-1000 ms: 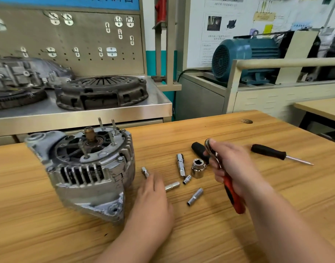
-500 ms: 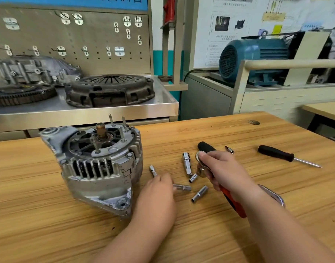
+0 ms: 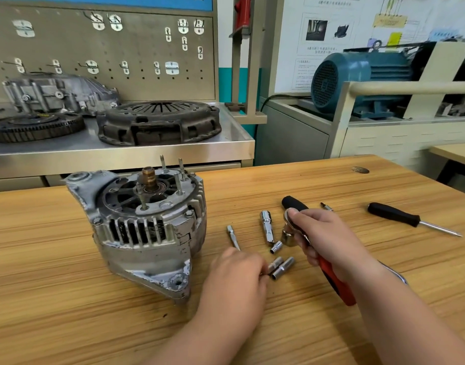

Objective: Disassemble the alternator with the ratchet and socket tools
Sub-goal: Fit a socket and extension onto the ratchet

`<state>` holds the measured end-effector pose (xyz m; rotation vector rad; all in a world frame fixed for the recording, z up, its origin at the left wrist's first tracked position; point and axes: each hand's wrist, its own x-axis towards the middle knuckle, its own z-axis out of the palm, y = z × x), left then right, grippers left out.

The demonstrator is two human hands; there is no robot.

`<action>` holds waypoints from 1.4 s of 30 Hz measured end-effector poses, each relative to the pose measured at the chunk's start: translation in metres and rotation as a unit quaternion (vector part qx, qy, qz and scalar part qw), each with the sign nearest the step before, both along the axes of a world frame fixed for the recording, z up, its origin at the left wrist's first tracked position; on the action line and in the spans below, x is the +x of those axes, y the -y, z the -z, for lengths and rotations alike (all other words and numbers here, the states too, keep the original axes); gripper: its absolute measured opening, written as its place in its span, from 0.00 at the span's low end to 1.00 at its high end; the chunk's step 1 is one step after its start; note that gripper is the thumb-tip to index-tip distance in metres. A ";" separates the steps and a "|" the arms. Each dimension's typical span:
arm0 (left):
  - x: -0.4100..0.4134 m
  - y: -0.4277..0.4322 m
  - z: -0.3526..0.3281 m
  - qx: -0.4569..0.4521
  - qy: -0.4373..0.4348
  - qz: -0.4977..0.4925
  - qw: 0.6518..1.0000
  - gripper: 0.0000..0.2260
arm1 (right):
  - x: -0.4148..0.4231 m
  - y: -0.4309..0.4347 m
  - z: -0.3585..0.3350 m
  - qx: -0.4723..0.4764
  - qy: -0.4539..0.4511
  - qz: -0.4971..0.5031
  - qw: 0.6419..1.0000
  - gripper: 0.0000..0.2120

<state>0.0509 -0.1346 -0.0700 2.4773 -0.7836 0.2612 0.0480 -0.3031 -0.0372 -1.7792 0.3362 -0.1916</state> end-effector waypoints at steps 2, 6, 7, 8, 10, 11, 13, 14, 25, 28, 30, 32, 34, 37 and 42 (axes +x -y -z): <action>-0.003 0.003 0.002 0.023 0.022 0.011 0.999 0.07 | 0.000 -0.001 0.001 -0.005 -0.005 -0.003 1.000 0.17; 0.003 0.001 0.005 0.073 0.028 -0.032 0.996 0.12 | 0.001 -0.002 0.003 -0.021 -0.014 -0.019 1.000 0.18; 0.005 0.000 0.006 0.095 0.018 -0.047 0.994 0.12 | 0.001 -0.002 0.004 -0.030 -0.017 -0.024 0.999 0.19; 0.006 -0.001 0.005 0.114 0.005 -0.060 0.992 0.12 | 0.001 -0.002 0.005 -0.042 -0.021 -0.028 0.999 0.19; 0.006 -0.002 0.003 0.142 -0.013 -0.077 0.987 0.11 | 0.002 -0.002 0.007 -0.059 -0.026 -0.033 0.997 0.21; 0.006 -0.001 0.002 0.154 -0.016 -0.080 0.985 0.10 | 0.002 -0.002 0.008 -0.063 -0.028 -0.034 0.997 0.21; 0.007 0.000 -0.001 0.181 -0.012 -0.083 0.980 0.09 | 0.002 -0.002 0.009 -0.067 -0.034 -0.037 0.996 0.20; 0.008 0.000 -0.003 0.191 -0.010 -0.086 0.978 0.08 | 0.002 -0.003 0.009 -0.067 -0.037 -0.040 0.996 0.20; 0.018 0.004 -0.008 0.171 -0.034 -0.106 0.979 0.14 | 0.001 -0.006 0.008 -0.044 -0.041 -0.053 0.997 0.18; 0.017 0.003 -0.014 0.052 -0.112 -0.105 0.987 0.06 | 0.002 -0.006 0.008 -0.030 -0.033 -0.043 0.998 0.19; 0.015 0.003 -0.015 -0.090 -0.193 -0.100 0.972 0.05 | 0.002 -0.005 0.007 -0.004 -0.024 -0.026 0.999 0.19; 0.012 0.002 -0.018 -0.244 -0.266 -0.085 0.929 0.11 | 0.002 -0.003 0.005 0.048 -0.007 -0.013 0.999 0.17; 0.009 0.001 -0.020 -0.366 -0.317 -0.054 0.873 0.14 | 0.001 0.000 0.001 0.131 0.014 -0.012 0.991 0.16; 0.002 0.003 -0.024 -0.489 -0.394 0.016 0.778 0.12 | -0.001 0.004 -0.005 0.296 0.049 -0.032 0.953 0.15; 0.000 0.007 -0.019 -0.562 -0.462 0.063 0.683 0.15 | -0.007 0.007 -0.020 0.453 0.130 -0.075 0.879 0.15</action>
